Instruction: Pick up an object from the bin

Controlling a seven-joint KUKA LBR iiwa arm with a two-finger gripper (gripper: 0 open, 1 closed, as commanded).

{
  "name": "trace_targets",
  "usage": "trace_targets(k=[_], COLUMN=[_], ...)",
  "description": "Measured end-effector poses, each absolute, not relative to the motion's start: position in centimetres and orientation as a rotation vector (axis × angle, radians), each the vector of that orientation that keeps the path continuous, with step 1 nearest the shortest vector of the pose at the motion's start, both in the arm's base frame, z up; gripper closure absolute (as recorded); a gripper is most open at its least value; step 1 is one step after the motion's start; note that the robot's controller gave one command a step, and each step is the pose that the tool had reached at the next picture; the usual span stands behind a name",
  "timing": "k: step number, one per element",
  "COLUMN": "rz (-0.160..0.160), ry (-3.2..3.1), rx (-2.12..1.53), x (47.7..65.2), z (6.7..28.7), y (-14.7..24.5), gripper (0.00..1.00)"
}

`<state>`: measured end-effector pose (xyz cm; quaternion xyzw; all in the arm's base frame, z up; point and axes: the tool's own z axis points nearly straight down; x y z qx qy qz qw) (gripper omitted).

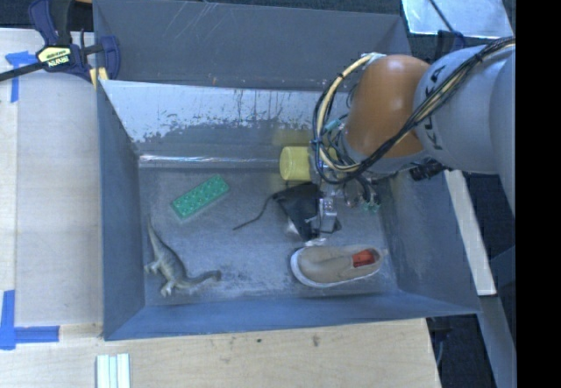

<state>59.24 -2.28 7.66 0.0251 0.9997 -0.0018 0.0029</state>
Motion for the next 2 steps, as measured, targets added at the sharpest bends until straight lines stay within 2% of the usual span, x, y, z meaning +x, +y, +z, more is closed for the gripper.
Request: trace_targets(k=[1,2], rz=[-0.001,-0.001], ry=[3.138,3.142], rx=[0.077,0.155], x=[58.5,58.0], z=[9.4,9.8], y=[-3.1,-1.2], gripper=[0.00,0.00])
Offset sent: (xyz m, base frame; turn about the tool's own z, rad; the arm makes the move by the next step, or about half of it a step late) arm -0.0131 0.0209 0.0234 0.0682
